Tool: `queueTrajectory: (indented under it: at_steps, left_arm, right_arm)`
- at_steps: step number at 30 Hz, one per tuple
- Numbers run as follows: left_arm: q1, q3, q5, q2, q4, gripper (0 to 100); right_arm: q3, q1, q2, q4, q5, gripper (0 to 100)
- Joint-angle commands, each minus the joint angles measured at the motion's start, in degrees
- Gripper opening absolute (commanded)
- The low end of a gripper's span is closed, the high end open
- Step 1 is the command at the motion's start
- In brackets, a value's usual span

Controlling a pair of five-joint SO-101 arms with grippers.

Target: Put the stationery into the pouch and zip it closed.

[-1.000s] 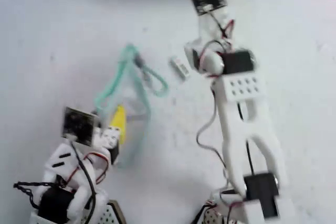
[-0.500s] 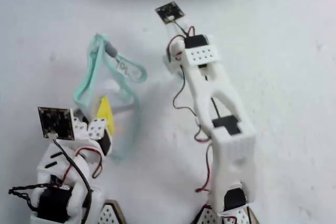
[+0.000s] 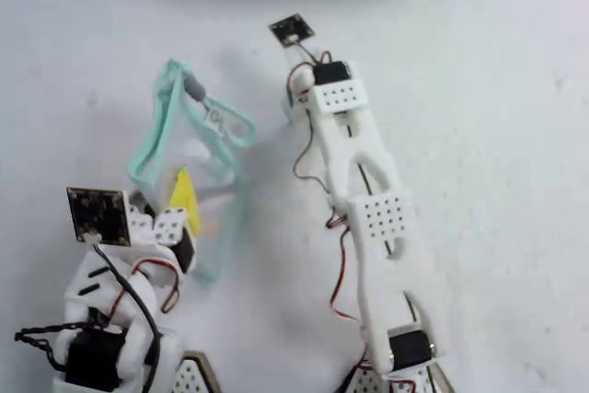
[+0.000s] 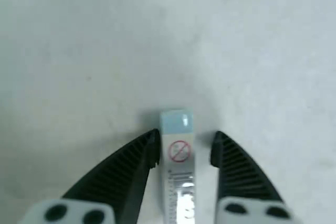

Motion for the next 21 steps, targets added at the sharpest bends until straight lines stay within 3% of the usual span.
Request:
queueTrajectory:
  at_steps: [1, 8, 14, 21]
  left_arm:
    - [-0.4, -1.5, 0.5, -0.5, -2.4, 2]
    - [4.4, -1.6, 0.3, -0.5, -2.4, 2]
    - [12.6, -1.5, -8.2, -0.5, -2.4, 2]
    - [16.4, -1.8, -8.5, -0.5, -2.5, 2]
  right_arm:
    - [-9.4, 0.4, 2.4, 3.2, 0.8, 2.8]
    - [-29.5, 2.2, 2.2, 19.6, 0.9, 1.8]
    - [-23.8, 5.1, -8.7, 22.5, 0.5, 1.7]
    - [-22.0, 6.7, -25.9, 22.7, 0.5, 1.7]
